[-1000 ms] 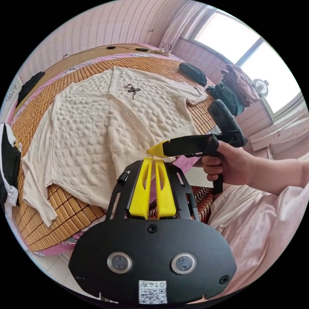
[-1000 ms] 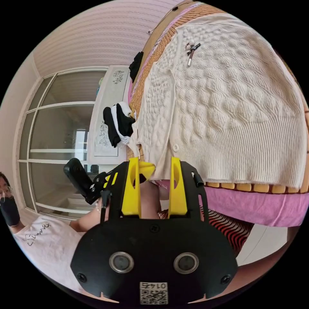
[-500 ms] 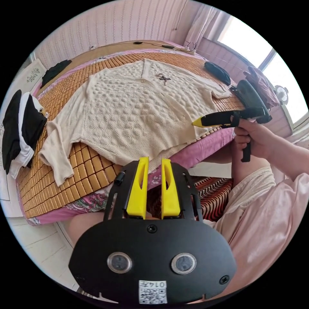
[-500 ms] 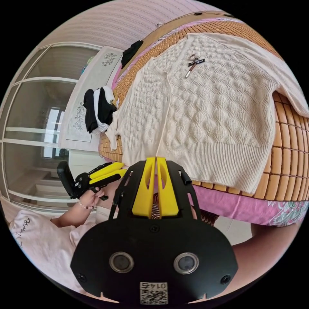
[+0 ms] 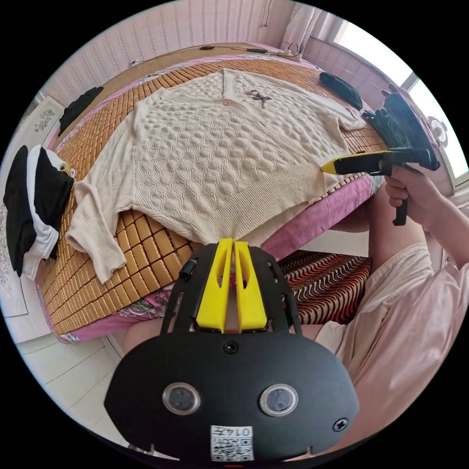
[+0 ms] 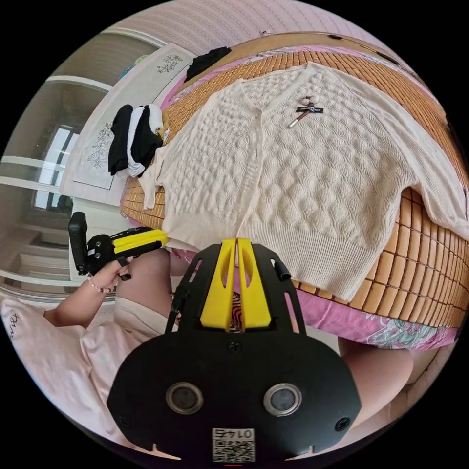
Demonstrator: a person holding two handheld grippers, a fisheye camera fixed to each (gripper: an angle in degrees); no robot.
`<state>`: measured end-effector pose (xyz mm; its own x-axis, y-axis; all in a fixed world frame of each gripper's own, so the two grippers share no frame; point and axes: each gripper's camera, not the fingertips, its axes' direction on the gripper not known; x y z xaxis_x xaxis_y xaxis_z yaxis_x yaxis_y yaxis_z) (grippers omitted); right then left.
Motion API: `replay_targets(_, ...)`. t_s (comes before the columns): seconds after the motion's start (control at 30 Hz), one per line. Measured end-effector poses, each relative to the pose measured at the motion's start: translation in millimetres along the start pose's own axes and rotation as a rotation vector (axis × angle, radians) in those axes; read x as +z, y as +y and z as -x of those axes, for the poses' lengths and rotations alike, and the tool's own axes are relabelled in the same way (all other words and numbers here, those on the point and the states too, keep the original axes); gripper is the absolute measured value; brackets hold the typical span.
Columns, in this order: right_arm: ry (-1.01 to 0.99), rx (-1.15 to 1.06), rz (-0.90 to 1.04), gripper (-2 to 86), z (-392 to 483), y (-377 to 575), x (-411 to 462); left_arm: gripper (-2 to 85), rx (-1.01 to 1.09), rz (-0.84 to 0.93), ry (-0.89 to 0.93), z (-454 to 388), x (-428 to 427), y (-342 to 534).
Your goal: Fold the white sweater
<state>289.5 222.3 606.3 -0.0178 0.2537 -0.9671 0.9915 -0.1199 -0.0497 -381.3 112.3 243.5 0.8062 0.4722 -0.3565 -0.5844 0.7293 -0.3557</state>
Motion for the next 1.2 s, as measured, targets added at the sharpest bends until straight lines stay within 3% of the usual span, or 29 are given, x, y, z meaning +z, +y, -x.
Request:
replay_targets(0.17, 0.432, -0.392, 0.182, -0.1, 85.2, -2.2, 57.1, -0.9, -0.037, 0.058, 0.054, 6.6, 11.9, 5.7)
replay_targets(0.37, 0.670, -0.550, 0.213, -0.2, 145.7, 7.1, 95.2, -0.7, -0.029, 0.043, 0.045, 5.4, 7.4, 12.9)
replay_targets(0.9, 0.559, -0.422, 0.105, -0.7, 183.6, 10.0, 107.5, -0.6, 0.001, 0.030, -0.018, 3.3, -18.0, 38.6)
replay_targets(1.2, 0.517, -0.321, 0.134, -0.3, 176.1, 33.0, 99.2, -0.5, -0.164, -0.169, 0.089, 49.6, -72.5, 82.7)
